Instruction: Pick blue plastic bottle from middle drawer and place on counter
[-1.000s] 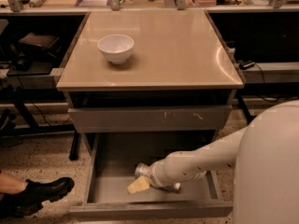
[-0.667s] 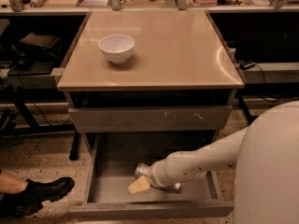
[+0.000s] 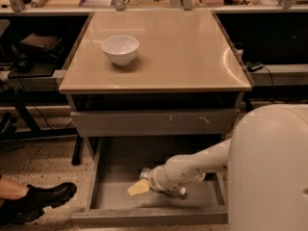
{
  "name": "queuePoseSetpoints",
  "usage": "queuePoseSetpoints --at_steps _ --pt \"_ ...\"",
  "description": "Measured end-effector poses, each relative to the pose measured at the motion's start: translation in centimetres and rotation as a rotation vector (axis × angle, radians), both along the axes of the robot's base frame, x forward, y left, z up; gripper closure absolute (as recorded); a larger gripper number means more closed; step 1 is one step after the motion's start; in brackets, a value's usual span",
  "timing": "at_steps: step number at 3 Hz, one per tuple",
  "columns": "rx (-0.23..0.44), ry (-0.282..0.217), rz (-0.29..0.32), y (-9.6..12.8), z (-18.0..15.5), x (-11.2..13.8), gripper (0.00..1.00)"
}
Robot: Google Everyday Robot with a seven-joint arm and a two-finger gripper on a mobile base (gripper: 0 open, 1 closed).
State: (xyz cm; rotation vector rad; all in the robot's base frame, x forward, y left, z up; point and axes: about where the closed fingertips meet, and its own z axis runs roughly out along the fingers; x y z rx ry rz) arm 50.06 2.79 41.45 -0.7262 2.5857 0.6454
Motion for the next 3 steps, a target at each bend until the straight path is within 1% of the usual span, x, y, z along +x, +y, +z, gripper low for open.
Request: queuePoseSetpoints --at_steps 1,2,3 --pt "0.007 0.035 -0.006 0.4 -2.2 -0.5 0.00" --pt "0.007 0.035 -0.006 0.4 -2.2 -0.5 0.00" --pt "-0.011 -0.020 -0.005 1.3 -2.7 -2.3 0.00"
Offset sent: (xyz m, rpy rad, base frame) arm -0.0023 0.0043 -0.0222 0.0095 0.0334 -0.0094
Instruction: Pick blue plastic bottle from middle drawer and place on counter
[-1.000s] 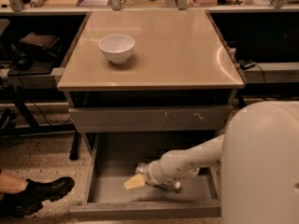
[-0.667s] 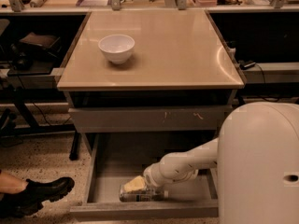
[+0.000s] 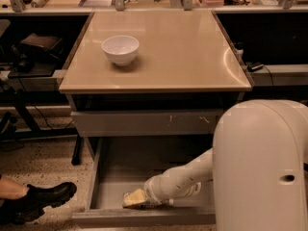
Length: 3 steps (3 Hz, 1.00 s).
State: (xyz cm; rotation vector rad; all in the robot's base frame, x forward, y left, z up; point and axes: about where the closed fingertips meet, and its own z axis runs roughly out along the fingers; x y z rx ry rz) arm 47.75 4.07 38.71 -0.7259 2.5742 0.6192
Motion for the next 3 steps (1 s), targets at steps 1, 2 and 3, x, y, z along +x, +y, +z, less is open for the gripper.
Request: queuePoseSetpoints --at_steps 1,2,3 --pt "0.007 -0.059 -0.033 -0.26 0.35 1.27 0.00" --pt "0.008 -0.060 -0.033 -0.22 0.37 1.32 0.00" --pt "0.016 -0.070 -0.008 0.23 0.35 0.98 0.00"
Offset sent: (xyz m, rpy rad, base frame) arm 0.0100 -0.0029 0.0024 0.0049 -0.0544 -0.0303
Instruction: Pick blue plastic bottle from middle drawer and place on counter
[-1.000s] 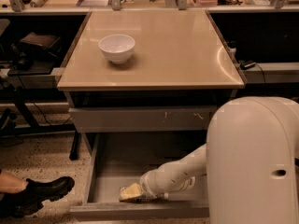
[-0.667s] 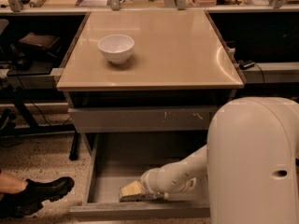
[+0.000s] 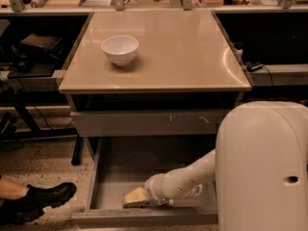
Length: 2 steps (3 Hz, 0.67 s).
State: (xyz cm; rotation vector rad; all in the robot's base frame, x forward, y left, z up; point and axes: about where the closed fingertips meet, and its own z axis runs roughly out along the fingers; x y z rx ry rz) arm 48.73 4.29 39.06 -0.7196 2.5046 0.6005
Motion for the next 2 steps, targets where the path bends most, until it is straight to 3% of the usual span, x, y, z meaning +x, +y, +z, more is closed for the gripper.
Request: queuePoseSetpoints --at_steps 2 --pt "0.026 -0.127 0.257 3.0 0.8 -2.8 0.00"
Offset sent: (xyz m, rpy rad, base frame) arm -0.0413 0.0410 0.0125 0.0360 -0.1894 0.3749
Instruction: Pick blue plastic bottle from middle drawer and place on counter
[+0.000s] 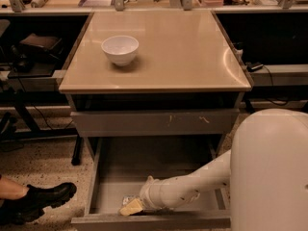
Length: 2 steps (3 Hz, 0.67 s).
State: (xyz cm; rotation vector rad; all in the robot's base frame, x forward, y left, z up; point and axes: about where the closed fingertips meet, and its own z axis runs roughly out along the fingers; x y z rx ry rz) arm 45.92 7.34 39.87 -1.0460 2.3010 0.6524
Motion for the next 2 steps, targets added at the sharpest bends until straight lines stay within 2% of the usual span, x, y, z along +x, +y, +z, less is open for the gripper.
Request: queuePoseSetpoints --at_steps 1,2 --pt "0.010 0.006 0.000 0.1 -0.1 0.1 0.00" --pt "0.068 0.039 -0.018 0.5 -0.6 1.4 0.00"
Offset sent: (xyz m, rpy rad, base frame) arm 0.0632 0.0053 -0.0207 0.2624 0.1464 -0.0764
